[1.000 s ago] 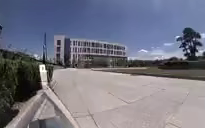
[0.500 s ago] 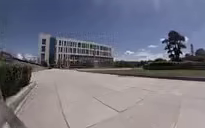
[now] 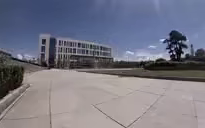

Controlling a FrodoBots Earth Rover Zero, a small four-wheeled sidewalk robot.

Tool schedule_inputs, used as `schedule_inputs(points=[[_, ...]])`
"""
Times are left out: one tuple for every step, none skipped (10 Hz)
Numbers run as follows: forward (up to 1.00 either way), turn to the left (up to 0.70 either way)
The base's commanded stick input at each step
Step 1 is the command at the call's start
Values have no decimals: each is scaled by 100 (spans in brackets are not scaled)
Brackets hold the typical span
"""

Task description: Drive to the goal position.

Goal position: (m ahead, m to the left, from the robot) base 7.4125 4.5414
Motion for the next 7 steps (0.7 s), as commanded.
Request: schedule_inputs(points=[[70,33],[70,18],[70,2],[70,0],[70,0],[70,0],[70,2]])
